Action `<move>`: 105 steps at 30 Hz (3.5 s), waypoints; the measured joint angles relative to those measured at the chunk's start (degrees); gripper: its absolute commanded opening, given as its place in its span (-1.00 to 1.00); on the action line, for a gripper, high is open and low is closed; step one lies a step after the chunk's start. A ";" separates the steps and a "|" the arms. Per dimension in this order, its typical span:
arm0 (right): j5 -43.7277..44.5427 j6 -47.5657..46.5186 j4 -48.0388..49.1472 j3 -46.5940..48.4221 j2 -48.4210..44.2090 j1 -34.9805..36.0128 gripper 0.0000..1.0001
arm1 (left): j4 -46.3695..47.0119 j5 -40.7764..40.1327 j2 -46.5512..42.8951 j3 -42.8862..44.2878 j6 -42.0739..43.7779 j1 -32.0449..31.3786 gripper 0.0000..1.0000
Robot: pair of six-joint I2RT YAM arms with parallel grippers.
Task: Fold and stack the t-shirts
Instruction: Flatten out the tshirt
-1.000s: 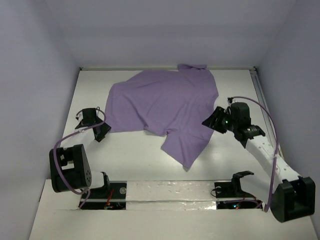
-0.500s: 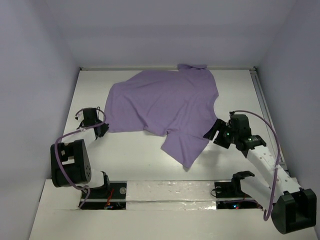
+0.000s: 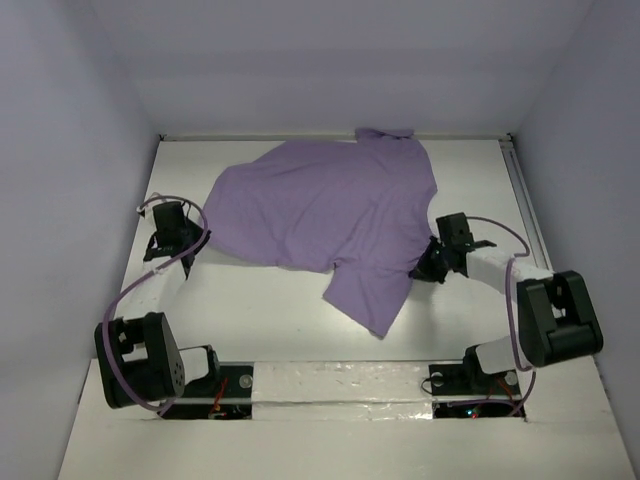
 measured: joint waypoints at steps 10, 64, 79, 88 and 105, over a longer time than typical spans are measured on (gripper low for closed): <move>8.48 -6.40 1.73 24.65 19.80 -4.79 0.58 | -3.74 0.15 -4.09 -0.24 2.99 0.00 -1.00; 15.54 -14.88 -28.48 85.31 -18.45 -9.46 -1.00 | -19.02 -1.27 -4.42 66.10 3.15 -14.51 -1.00; 18.25 -21.33 -13.27 115.12 2.58 -9.49 -1.00 | -18.36 -6.16 0.74 82.79 4.22 -13.27 -1.00; 12.20 -20.28 -14.08 111.43 30.99 -14.49 -1.00 | -21.49 -3.85 25.27 79.23 3.21 -10.51 -1.00; 1.36 -11.69 -6.40 113.20 23.41 -19.96 -1.00 | -17.42 4.61 28.24 95.58 -2.19 -5.90 -1.00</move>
